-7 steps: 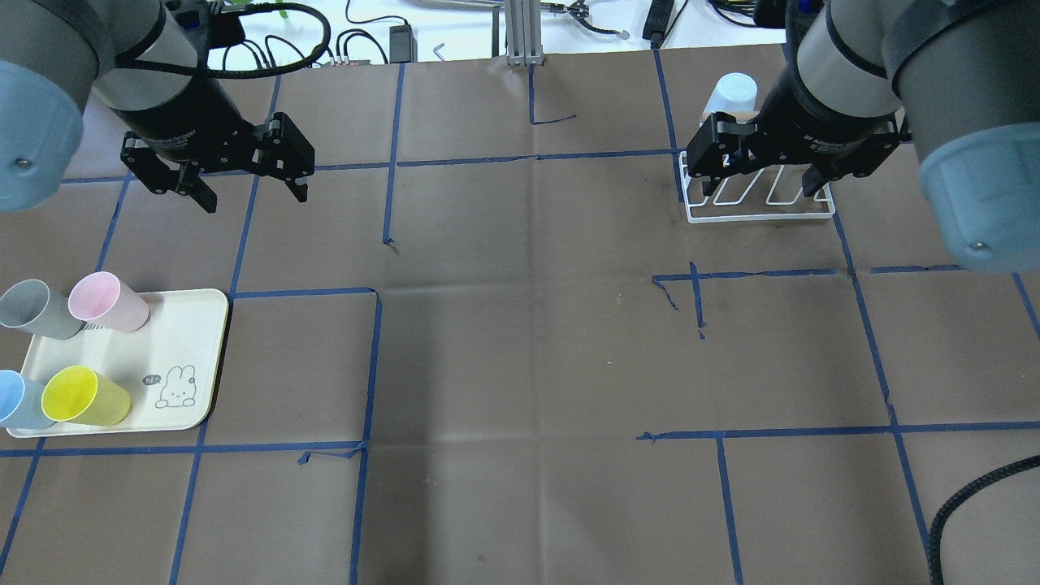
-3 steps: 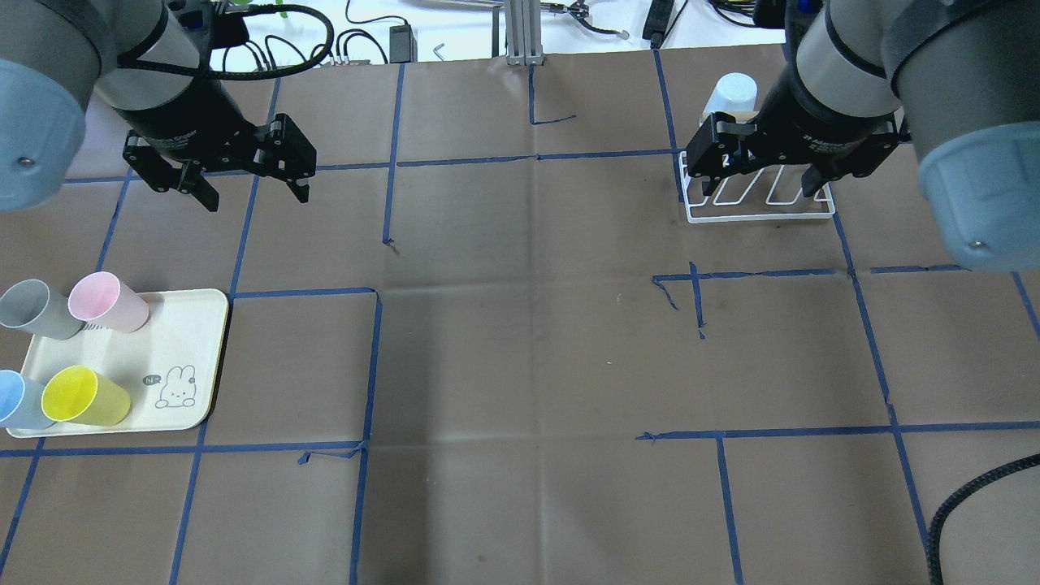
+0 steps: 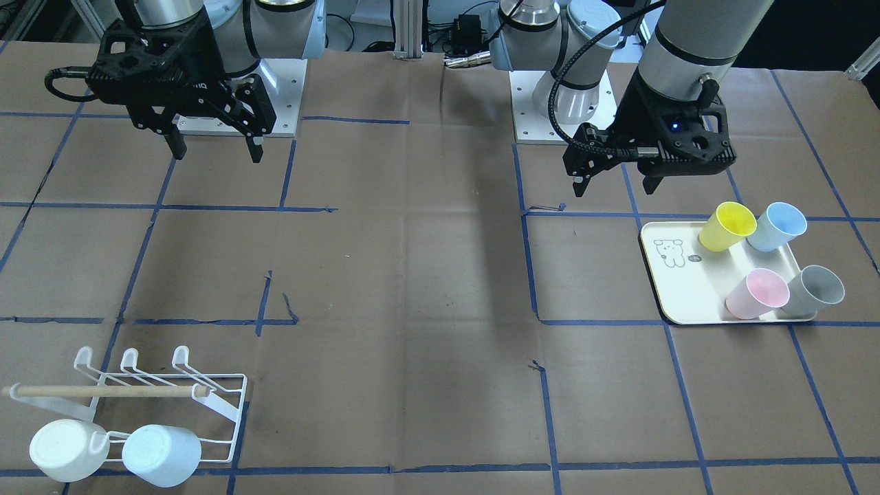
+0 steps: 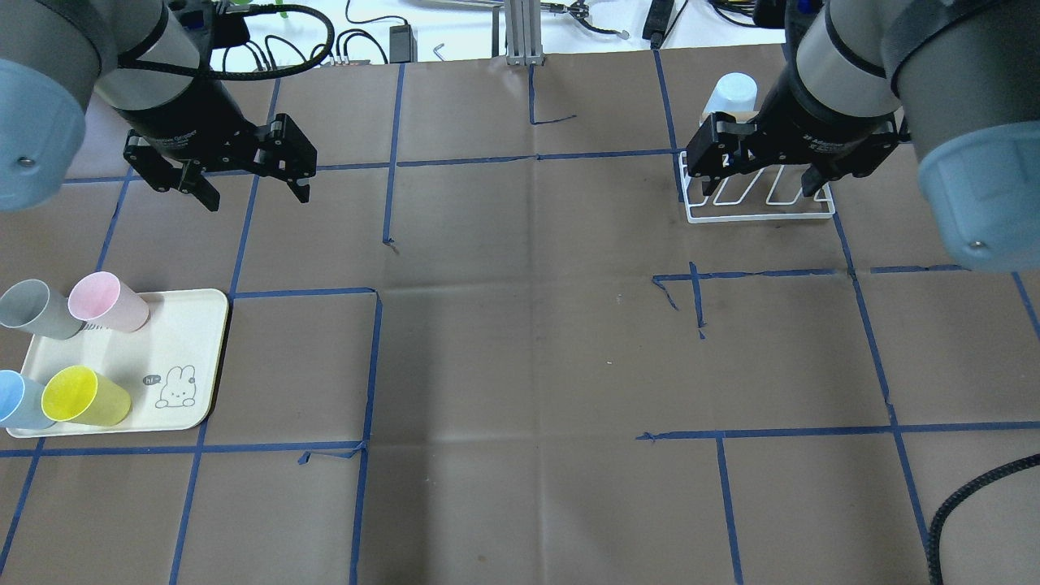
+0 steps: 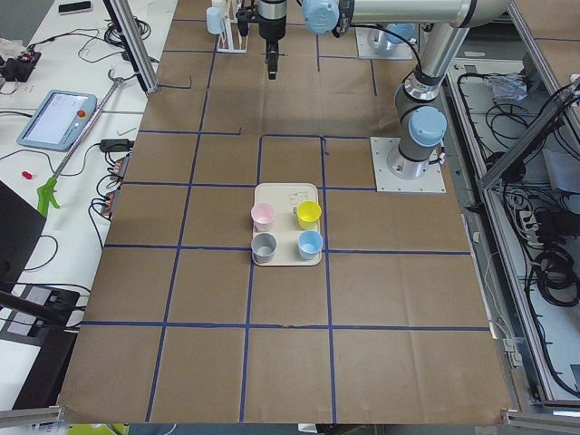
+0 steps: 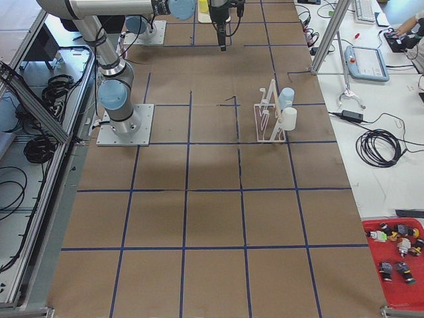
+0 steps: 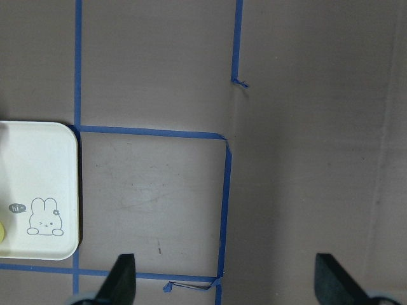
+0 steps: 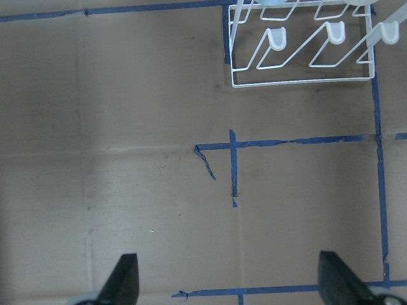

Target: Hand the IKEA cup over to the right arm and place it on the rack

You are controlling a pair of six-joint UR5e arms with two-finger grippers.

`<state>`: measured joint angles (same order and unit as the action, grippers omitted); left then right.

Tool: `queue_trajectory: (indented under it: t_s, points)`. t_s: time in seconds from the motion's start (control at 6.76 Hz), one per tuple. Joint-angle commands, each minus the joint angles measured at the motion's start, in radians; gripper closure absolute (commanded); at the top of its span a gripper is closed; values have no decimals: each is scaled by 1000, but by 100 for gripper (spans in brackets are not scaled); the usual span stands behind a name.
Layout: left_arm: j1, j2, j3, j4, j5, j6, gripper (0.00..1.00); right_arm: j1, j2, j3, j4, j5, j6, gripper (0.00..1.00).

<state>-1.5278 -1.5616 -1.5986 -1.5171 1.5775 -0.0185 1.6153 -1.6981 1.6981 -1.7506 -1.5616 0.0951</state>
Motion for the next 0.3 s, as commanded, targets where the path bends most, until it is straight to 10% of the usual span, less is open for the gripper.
queue_trajectory:
  t_s: [0.0,0.15]
  points:
    - [0,0,-1,0,1,0,1,0,1,0,-1,0,0,0]
    - [0,2,-1,0,-1,0,1,0,1,0,-1,0,0,0]
